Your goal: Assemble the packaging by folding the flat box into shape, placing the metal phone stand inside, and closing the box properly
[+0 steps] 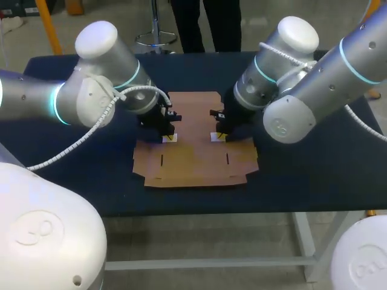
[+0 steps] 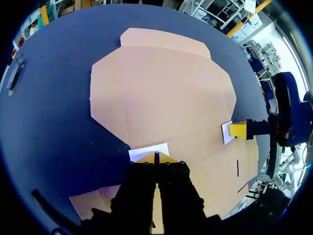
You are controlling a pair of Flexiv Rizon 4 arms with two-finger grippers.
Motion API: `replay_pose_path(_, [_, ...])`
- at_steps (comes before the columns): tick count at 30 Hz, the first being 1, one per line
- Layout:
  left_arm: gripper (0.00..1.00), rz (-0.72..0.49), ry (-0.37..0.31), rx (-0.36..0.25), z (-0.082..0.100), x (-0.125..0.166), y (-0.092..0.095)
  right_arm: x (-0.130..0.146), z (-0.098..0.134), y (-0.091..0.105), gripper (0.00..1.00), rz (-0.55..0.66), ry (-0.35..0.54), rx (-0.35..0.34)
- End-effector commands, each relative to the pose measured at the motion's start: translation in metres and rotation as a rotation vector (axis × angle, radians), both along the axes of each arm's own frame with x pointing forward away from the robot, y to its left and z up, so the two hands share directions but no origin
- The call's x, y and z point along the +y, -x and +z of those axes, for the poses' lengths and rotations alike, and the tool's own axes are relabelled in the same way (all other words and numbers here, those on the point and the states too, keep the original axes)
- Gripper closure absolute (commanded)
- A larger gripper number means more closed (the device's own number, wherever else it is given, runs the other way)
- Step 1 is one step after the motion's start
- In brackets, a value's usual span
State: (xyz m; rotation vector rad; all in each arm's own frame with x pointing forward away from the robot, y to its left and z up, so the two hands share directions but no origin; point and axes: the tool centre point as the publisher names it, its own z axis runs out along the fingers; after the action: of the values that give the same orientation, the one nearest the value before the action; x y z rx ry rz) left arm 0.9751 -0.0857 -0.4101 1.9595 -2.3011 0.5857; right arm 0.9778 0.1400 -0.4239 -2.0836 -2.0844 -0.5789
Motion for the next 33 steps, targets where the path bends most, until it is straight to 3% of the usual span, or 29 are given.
replay_pose_path(1, [1.0,0.015,-0.023,-0.006,0.0,0.003,0.002,-0.004,0.002,0.004,1.0,-0.009,-0.004,-0.026])
replay_pose_path(4, [1.0,0.014,-0.011,0.003,0.006,0.006,0.002,-0.009,0.011,0.005,1.0,-0.001,-0.042,-0.046])
replay_pose_path(8, [1.0,-0.009,0.024,0.029,0.019,0.012,0.0,-0.019,0.024,0.005,1.0,0.051,-0.166,-0.047])
replay_pose_path(15, [1.0,-0.028,0.075,0.05,0.04,0.025,0.0,-0.04,0.035,0.006,1.0,0.069,-0.263,-0.052])
replay_pose_path(27, [1.0,-0.031,0.14,0.084,0.059,0.053,0.004,-0.065,0.045,0.005,1.0,0.073,-0.329,-0.04])
replay_pose_path(33, [1.0,-0.001,0.151,0.066,0.07,0.068,0.012,-0.078,0.051,0.006,1.0,0.086,-0.359,-0.042])
